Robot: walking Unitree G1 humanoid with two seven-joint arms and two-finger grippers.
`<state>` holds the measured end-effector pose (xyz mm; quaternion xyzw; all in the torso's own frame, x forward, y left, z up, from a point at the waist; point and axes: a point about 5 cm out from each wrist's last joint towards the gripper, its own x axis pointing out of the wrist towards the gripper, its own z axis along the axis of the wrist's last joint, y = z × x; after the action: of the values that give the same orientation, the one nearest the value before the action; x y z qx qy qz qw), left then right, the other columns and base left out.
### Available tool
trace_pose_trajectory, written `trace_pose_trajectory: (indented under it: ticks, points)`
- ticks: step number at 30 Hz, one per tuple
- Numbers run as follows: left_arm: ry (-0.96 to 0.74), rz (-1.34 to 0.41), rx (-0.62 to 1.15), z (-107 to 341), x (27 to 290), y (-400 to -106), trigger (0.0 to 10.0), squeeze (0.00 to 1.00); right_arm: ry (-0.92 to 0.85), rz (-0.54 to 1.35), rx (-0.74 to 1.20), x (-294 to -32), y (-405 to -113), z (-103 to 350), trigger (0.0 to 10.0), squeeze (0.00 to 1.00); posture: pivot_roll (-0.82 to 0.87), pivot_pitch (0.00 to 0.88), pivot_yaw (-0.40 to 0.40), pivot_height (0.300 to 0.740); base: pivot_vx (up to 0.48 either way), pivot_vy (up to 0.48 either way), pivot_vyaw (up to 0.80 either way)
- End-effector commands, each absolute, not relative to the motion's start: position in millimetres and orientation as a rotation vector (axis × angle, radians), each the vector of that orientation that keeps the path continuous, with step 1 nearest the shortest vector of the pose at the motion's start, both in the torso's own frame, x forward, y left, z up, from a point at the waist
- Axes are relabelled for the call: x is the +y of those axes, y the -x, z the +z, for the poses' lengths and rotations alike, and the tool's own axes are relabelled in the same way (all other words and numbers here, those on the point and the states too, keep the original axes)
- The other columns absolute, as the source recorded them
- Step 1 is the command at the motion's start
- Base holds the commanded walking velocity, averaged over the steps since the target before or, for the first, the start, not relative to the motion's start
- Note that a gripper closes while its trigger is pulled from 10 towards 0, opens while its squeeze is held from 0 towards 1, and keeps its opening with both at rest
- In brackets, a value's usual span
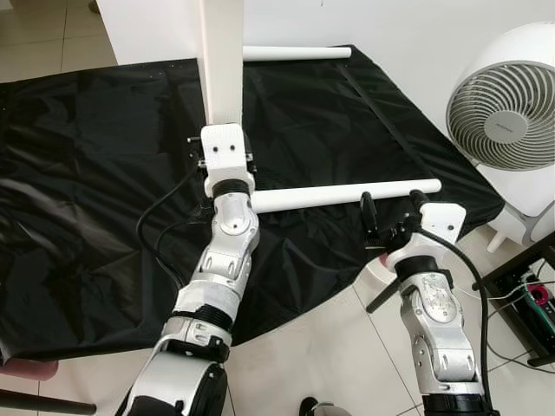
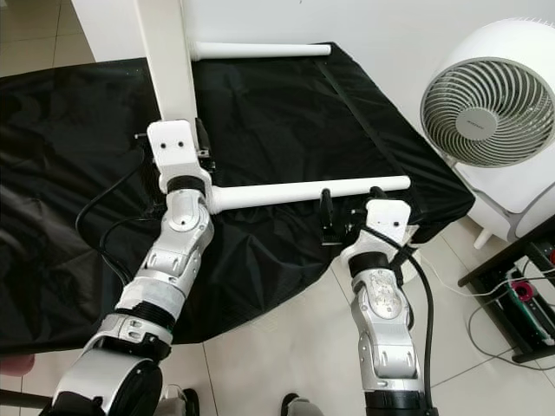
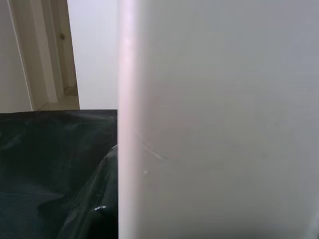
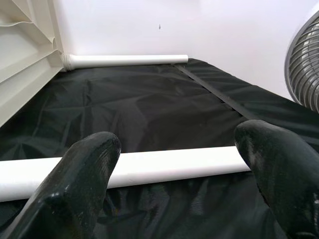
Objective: Building children table
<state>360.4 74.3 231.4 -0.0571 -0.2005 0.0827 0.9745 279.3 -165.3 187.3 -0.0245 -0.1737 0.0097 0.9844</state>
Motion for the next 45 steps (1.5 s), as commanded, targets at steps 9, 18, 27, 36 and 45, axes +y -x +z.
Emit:
trace_pose_trajectory:
  ticks: [9,18,27,36,45]
  points:
    - [0.073,0.152,-0.457,242.3,81.6,-357.8,0.0,0.00,0.043,0.013,-0.351,-165.9,-281.1,187.9,10.0,0.00,-0.07,0.178,-0.025,0.740,0.000,0.000,0.00]
    - [0.017,0.165,-0.497,242.5,105.2,-343.1,0.0,0.00,0.048,0.019,-0.352,-167.1,-285.6,187.7,10.0,0.00,-0.05,0.175,-0.038,0.740,0.000,0.000,0.00]
    - [-0.057,0.140,-0.481,232.1,112.5,-334.8,0.0,0.00,0.046,0.028,-0.351,-165.4,-287.6,186.8,10.0,0.00,-0.04,0.158,-0.042,0.740,0.000,0.000,0.00]
    - [-0.111,0.045,-0.424,210.9,111.8,-313.8,0.0,0.00,0.045,0.023,-0.355,-166.2,-286.3,185.4,10.0,0.00,-0.04,0.148,-0.030,0.740,0.000,0.000,0.00]
    - [-0.149,0.101,-0.412,208.4,134.9,-306.8,0.0,0.00,0.043,0.021,-0.357,-166.9,-288.3,185.3,10.0,0.00,-0.03,0.143,-0.037,0.740,0.000,0.000,0.00]
